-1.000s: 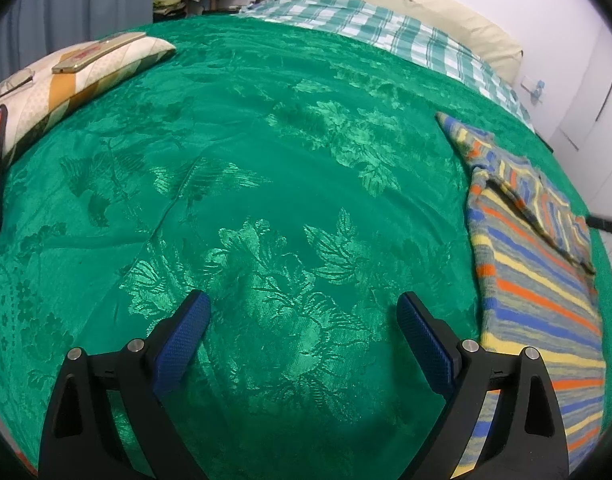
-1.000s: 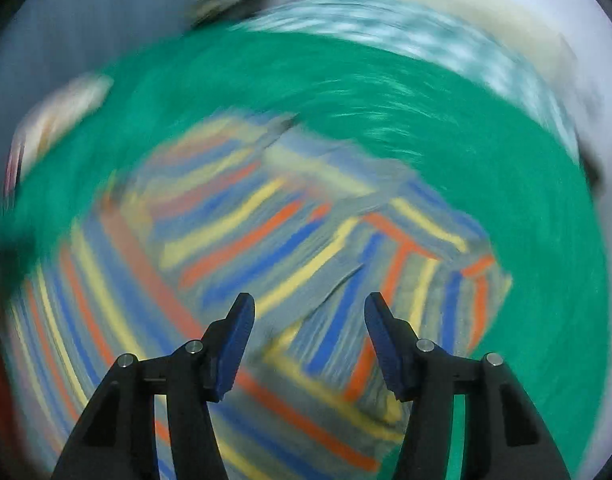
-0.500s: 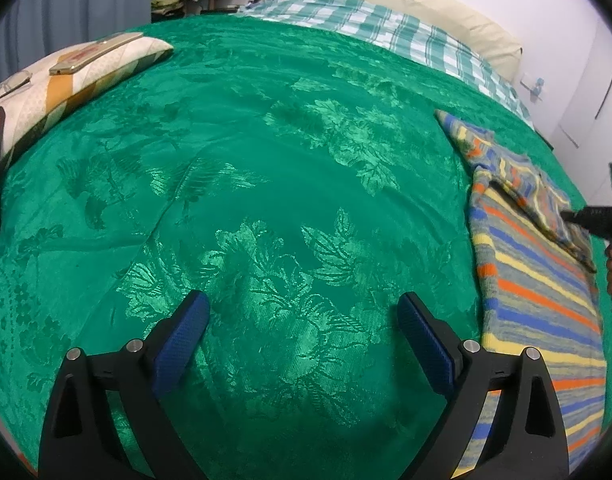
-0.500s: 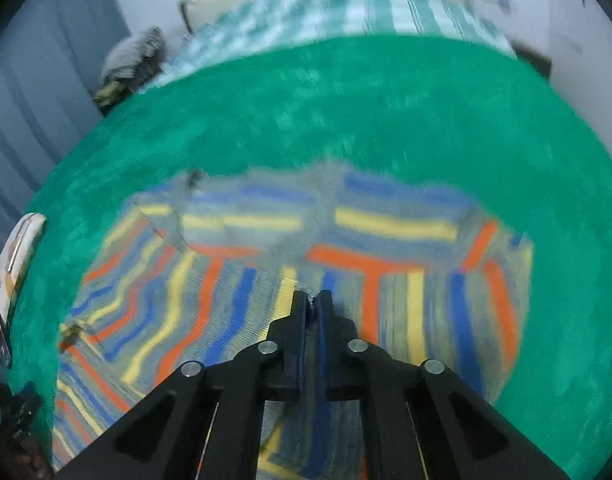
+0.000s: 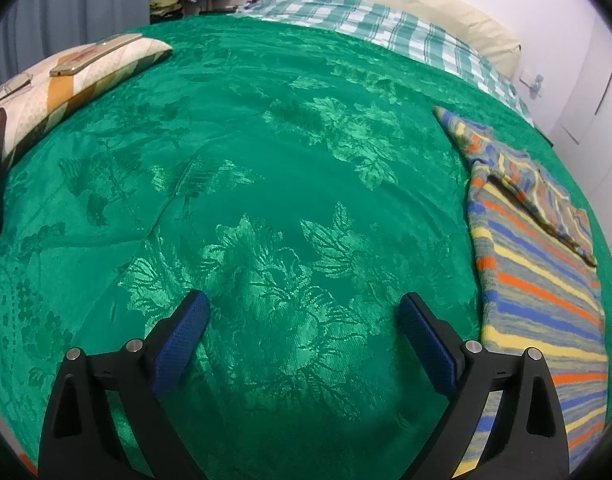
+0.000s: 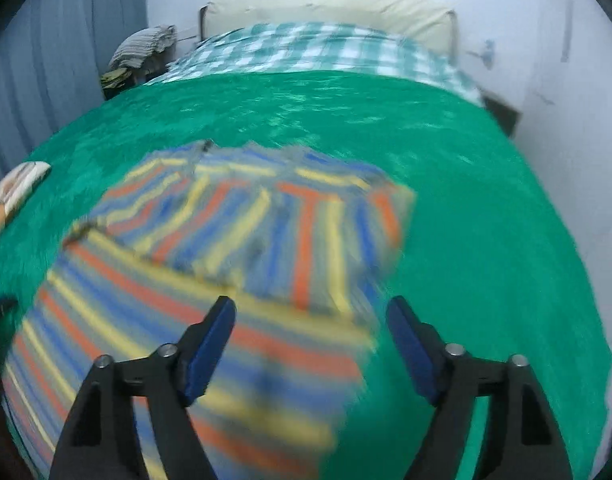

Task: Fold small clothes

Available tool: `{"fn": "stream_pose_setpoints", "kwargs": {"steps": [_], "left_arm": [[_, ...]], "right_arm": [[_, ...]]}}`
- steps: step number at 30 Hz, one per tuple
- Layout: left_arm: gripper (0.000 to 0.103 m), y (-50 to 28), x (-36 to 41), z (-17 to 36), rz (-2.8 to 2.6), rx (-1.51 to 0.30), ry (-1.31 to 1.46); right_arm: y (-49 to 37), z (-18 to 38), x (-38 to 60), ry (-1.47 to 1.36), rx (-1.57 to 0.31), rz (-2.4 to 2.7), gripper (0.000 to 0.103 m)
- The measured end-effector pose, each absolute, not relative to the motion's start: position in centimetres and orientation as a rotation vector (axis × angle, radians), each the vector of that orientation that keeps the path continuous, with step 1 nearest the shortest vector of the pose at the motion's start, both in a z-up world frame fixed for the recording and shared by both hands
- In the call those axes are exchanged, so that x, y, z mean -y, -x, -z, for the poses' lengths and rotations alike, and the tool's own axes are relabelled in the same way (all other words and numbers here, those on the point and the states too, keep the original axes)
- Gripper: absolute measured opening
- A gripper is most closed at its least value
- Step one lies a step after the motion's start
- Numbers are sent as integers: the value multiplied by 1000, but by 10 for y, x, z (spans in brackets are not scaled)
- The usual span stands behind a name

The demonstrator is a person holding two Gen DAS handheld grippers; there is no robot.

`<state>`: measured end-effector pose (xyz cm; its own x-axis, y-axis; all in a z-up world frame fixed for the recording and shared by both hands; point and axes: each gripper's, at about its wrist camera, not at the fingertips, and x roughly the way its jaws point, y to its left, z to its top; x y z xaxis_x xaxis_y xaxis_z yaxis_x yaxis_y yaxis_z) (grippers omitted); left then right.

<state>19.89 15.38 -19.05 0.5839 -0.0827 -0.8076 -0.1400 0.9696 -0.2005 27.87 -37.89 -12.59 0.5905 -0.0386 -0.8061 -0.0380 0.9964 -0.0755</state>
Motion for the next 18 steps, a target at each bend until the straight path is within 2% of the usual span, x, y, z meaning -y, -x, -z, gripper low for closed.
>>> {"fn": "stream_pose_setpoints", "kwargs": {"steps": [4,6,11,14,18], "left_arm": [[97,-193,-153,189,-26,-940,252],[97,-190,-151,188,-20,-932,248],[97,-177,-143,180,-16,-904,213],[97,-169,-135,175,-7,-882,175],[97,-168,-129,184,0,-926,137]], "right_arm": [[-204,138,420,31,-964,135,85],[-169,147,444,3,-981,237,93],[-113,158,487,-98,-961,432,95],[-106,157,494,-156,-944,472,96],[-110,170,483,-100,-965,458,103]]}}
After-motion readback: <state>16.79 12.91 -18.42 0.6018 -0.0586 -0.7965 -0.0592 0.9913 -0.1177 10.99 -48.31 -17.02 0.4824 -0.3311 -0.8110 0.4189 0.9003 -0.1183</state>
